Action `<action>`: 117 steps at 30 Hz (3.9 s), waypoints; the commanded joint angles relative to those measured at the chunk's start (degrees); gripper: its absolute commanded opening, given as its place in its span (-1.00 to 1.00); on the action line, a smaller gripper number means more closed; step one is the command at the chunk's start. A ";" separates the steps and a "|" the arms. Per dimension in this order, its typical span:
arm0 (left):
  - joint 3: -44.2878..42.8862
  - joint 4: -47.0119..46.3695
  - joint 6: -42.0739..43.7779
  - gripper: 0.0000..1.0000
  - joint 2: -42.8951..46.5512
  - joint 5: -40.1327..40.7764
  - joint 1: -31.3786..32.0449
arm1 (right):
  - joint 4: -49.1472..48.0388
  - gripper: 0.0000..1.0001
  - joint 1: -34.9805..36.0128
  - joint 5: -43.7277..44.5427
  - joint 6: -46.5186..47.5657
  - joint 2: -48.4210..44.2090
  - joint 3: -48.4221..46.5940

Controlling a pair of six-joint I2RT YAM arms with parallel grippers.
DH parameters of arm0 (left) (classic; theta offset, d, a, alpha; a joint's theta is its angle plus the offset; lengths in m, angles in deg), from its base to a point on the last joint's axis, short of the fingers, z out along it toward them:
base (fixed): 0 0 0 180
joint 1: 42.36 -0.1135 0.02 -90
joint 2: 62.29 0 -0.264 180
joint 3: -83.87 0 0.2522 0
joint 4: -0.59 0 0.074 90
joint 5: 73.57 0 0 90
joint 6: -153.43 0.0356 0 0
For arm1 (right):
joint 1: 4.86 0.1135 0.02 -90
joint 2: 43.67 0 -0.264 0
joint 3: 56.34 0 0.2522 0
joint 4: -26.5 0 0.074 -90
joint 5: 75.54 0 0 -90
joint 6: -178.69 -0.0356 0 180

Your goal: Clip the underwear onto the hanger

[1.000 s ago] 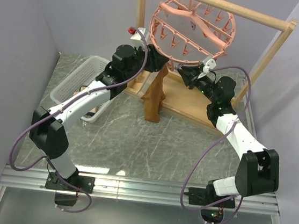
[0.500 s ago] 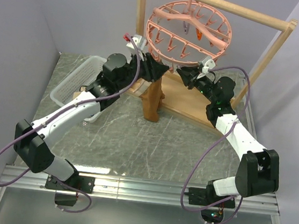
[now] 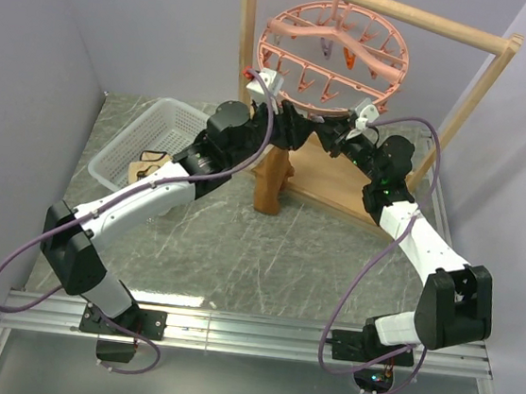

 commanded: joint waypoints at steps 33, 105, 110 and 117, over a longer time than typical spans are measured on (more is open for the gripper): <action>-13.88 5.37 -3.17 -0.70 -11.15 7.97 -2.34 | 0.67 -0.41 1.23 0.11 2.55 -3.80 0.80; -13.09 3.34 -5.46 -0.63 -8.17 -8.91 -10.52 | -3.38 -0.60 0.44 1.59 1.32 3.84 -5.08; -10.28 5.10 -7.04 -0.57 -3.17 -8.21 -9.47 | -0.13 -0.60 2.02 4.84 3.87 1.12 -3.68; -11.40 11.31 -5.81 -0.44 -1.83 -2.24 -2.70 | 4.00 -0.60 4.48 10.12 5.45 -0.29 -3.50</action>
